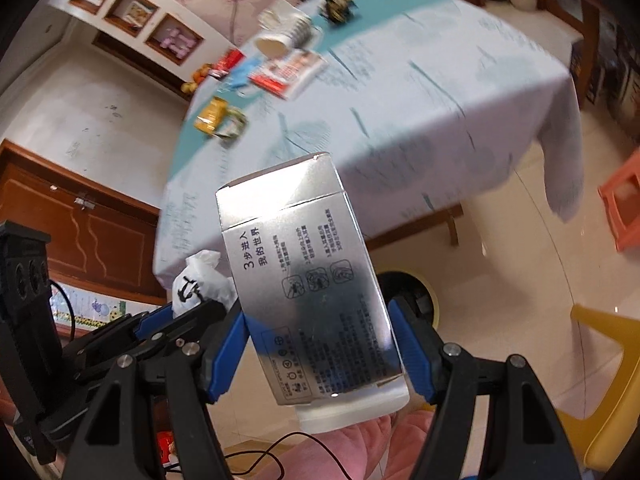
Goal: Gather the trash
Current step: 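Carry the white bag and silver box down over the trash bin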
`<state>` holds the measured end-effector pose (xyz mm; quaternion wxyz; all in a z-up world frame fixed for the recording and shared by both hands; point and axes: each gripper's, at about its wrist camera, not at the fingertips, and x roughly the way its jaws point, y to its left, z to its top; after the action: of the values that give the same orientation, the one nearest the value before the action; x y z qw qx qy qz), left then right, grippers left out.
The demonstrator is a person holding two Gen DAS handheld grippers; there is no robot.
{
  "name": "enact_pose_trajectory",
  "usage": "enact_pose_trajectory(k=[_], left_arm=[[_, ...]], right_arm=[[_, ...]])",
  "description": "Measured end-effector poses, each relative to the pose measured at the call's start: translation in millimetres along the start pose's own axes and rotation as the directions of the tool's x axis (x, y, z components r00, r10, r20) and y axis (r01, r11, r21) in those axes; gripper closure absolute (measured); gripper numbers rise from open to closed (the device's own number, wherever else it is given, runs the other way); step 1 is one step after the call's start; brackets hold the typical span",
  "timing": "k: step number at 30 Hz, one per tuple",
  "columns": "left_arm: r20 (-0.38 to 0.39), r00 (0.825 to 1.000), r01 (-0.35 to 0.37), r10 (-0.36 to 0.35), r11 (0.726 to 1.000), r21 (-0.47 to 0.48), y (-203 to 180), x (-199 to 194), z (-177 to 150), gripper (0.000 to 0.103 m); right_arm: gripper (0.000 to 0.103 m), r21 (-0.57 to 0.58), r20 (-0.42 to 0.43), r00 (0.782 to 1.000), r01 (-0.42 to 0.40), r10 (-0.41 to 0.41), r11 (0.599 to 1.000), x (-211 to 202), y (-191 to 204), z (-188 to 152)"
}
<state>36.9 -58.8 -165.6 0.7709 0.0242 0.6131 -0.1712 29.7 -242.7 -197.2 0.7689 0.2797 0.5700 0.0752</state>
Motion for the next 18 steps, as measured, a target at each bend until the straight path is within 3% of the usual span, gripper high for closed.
enact_pose_trajectory(k=[18], left_arm=[[-0.129,0.991,0.026,-0.022,0.999,0.032,34.0,190.6,-52.3,0.074]], right_arm=[[0.034,0.177,-0.074,0.992,0.115,-0.103,0.977,137.9,-101.0,-53.2]])
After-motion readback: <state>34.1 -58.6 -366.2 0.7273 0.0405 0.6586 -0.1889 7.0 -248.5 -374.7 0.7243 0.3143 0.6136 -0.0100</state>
